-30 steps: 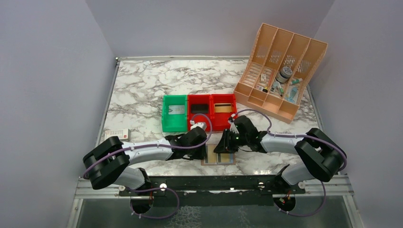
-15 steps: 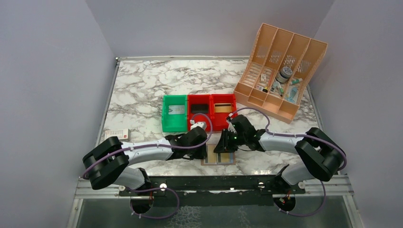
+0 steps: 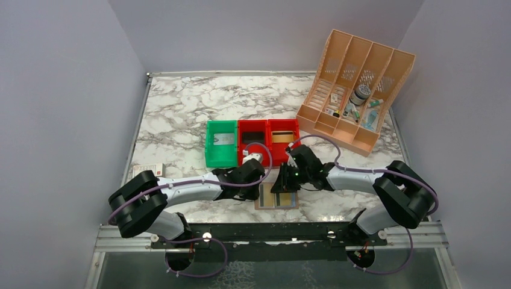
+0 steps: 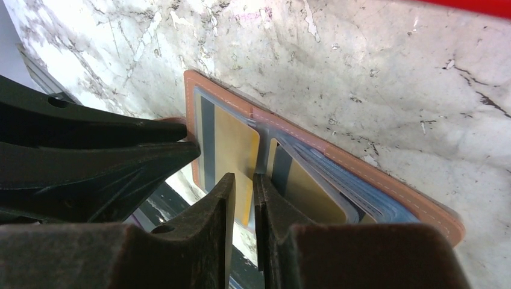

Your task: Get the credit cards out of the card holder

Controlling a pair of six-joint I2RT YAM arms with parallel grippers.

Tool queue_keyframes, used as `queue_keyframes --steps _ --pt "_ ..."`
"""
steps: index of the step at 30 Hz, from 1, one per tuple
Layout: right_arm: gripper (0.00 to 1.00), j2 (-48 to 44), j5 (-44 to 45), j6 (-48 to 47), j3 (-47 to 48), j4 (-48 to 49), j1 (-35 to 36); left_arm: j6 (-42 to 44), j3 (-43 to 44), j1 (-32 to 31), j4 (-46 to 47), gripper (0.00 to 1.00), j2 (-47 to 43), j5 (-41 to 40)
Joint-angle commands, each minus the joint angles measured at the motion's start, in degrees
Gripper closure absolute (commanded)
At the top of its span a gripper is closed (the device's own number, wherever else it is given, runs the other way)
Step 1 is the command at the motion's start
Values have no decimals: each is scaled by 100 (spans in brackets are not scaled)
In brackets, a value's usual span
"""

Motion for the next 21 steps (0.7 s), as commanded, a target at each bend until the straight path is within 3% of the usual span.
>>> queue_keyframes --steps 1,7,10,14,21 --pt "81 152 470 -138 34 -421 66 158 102 17 -131 80 151 -100" --pt "80 304 300 -37 49 -284 96 133 -28 18 -145 85 240 -53" --pt "81 429 -428 192 -232 629 94 93 -75 18 -146 86 231 -52" --pt "86 316 -596 520 -503 1234 94 44 -125 18 -148 87 151 -51" --pt "91 -23 -376 480 -388 855 64 20 -141 16 -146 89 107 -91"
